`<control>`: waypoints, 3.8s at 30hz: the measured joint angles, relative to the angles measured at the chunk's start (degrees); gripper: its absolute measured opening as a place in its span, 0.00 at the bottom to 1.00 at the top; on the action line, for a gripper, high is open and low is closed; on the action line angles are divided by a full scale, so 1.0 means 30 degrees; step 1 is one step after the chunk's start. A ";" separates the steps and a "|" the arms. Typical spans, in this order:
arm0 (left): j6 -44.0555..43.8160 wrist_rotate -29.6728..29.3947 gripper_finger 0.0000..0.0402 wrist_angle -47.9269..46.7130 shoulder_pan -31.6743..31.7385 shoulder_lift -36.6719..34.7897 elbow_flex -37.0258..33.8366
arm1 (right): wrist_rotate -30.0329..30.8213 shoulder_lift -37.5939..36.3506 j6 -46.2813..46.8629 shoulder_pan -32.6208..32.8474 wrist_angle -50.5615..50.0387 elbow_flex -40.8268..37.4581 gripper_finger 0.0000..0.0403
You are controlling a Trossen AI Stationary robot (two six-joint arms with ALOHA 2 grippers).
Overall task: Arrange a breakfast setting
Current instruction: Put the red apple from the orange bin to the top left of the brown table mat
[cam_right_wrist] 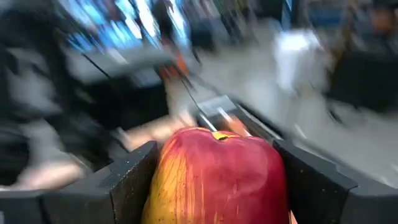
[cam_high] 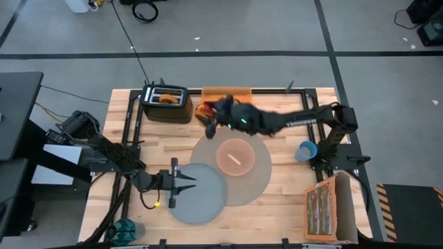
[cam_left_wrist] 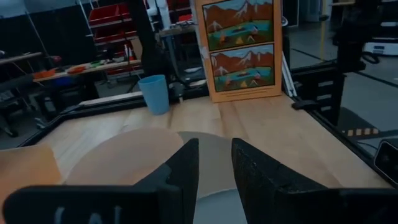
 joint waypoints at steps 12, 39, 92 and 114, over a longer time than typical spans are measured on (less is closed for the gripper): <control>0.0087 0.3661 0.37 0.5811 0.4497 0.3366 0.0826 | -0.3001 -0.0089 -0.3292 0.3231 1.5416 -0.7514 0.76; 0.3417 0.4220 0.38 1.0479 0.5393 0.5511 0.4787 | -0.7380 -0.0089 -0.3715 0.3770 1.8611 -0.7493 0.76; 0.0179 -0.1527 0.04 -0.2673 0.3992 -0.0468 0.4707 | -0.3488 -0.4375 -0.6786 0.4576 1.1333 -0.7471 0.99; -0.5620 0.1321 0.04 -3.1104 0.7330 -0.4585 1.3243 | 0.0208 -1.0817 -0.8128 0.5497 -0.6500 -0.7485 0.99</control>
